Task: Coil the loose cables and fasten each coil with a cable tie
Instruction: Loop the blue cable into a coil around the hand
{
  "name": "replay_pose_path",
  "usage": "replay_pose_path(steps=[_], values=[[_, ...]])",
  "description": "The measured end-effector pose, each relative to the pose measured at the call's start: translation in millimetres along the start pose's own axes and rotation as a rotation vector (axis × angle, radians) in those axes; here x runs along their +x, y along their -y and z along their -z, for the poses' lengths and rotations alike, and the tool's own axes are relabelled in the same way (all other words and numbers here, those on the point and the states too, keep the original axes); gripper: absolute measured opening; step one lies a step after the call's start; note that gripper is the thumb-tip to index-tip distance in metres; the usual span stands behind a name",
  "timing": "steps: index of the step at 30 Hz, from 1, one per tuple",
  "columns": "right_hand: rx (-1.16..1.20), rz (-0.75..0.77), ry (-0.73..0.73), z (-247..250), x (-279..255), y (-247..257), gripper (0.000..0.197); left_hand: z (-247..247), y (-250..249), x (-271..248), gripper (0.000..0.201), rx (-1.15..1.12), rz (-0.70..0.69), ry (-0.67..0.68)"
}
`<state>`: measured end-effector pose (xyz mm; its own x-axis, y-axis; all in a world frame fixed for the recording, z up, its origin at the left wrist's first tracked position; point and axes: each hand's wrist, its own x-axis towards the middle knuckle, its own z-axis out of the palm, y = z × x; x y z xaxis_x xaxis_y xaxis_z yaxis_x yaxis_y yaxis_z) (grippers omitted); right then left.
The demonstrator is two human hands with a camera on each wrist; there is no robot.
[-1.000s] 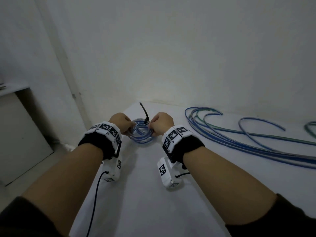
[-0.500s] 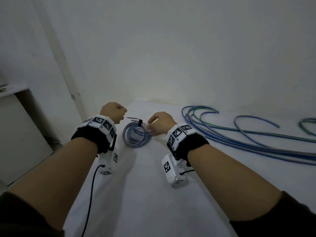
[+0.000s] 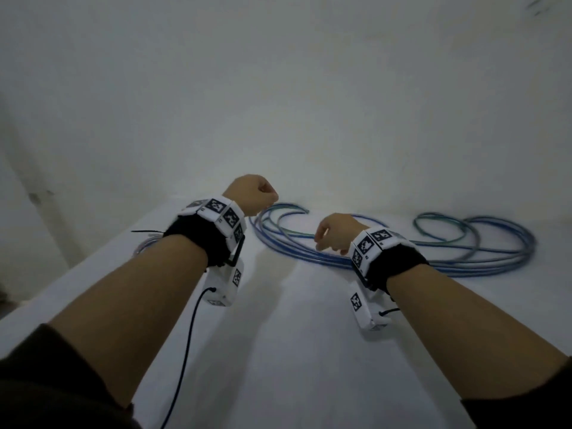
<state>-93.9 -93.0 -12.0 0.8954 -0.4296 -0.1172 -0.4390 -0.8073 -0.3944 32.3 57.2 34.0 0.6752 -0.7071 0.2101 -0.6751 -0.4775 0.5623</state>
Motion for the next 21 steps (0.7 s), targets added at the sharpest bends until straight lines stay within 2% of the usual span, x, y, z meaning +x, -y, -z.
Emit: replay_pose_path(steps=[3,7,11,15,18,21], values=[[-0.153,-0.026,0.052,4,-10,-39,0.037,-37,-22,5,0.019,0.068,-0.046,0.113],[-0.206,-0.006,0.106,5,-16,-71,0.043,-78,-35,14,0.02,0.136,-0.093,0.269],[-0.263,0.055,0.052,0,-12,-87,0.026,-103,-40,18,0.024,0.187,-0.117,0.324],[-0.224,0.138,-0.021,2,-13,-100,0.011,-117,-41,23,0.027,0.258,-0.105,0.396],[-0.06,0.124,-0.11,11,-14,-110,0.006,-117,-36,28,0.028,0.335,-0.113,0.378],[0.154,0.111,-0.282,21,-16,-117,0.005,-112,-31,35,0.027,0.351,-0.108,0.259]])
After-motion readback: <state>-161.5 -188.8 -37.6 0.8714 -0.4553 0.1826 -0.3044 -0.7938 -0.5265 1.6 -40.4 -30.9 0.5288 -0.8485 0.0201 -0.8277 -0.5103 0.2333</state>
